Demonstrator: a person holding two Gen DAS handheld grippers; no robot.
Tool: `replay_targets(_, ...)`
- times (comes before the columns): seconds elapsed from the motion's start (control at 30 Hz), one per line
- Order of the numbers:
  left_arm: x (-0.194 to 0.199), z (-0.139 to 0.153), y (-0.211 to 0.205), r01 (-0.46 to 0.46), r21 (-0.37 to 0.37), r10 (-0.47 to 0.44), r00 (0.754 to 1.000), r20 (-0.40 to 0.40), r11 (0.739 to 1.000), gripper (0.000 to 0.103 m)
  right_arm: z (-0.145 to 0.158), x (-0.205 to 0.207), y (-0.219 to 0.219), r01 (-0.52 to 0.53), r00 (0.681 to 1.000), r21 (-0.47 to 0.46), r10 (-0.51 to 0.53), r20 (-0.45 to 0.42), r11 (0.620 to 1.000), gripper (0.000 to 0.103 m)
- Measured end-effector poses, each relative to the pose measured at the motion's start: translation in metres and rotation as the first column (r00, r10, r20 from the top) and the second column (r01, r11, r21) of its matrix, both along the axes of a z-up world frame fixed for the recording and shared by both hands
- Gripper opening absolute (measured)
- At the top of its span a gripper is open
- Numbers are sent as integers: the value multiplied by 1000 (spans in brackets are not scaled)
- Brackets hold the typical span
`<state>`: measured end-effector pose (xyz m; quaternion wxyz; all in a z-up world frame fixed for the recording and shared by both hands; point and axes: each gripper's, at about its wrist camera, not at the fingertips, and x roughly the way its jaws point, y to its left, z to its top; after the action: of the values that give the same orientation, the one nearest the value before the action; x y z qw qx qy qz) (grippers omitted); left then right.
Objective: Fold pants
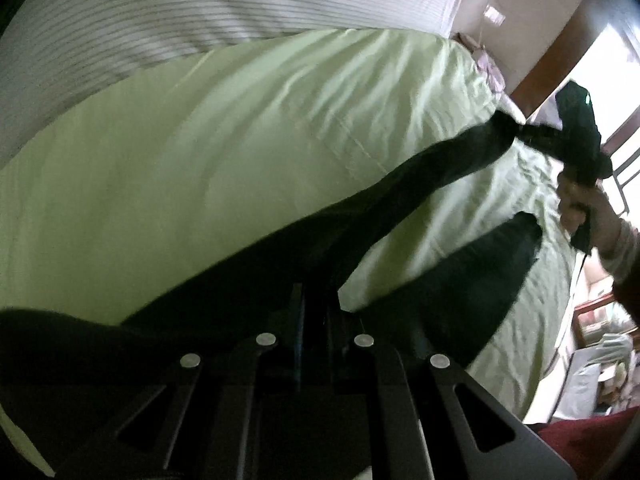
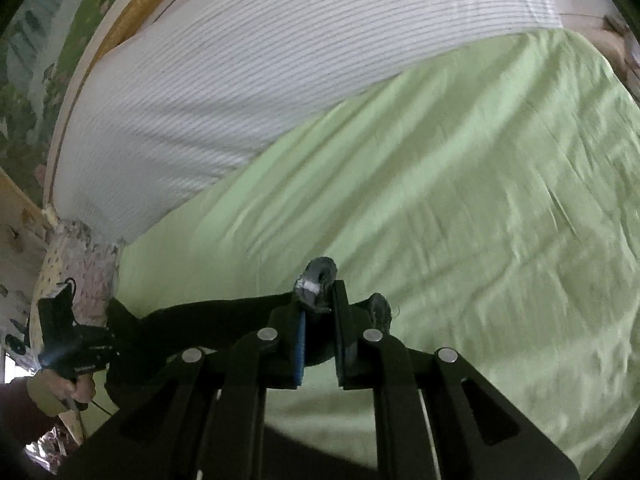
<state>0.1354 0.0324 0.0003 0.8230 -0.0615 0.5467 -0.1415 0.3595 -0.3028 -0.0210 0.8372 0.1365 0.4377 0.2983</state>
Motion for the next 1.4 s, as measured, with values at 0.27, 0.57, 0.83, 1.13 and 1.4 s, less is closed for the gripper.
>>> replay_targets(0.27,-44,8,-11,-12,-56,12,1000,-2,998,6,-1,-45,-28,-26,999,-16,26,18,1000,12)
replay_targets(0.57,-86,3,-28,-4,-93,1,1000,-28,996,6,-12,-88,-44,-54,998,-91,57,34,994,12)
replay_targets(0.83,-105,-30,-48,13,-85,-22,995,-101,996,6,-34,-102,-48,-52,998,-205,59,30,977,12)
replay_targets(1.13,-114,-56,-62,-3,-54,-5,988,-154,999,7,-40,-116,-46,-44,993,-303,74,87,952,12)
replay_targets(1.4,-115,-55,-61,-44,-90,27,984,-176,995,17,-42,-119,-55,-5,998,-388,26,51,922,33)
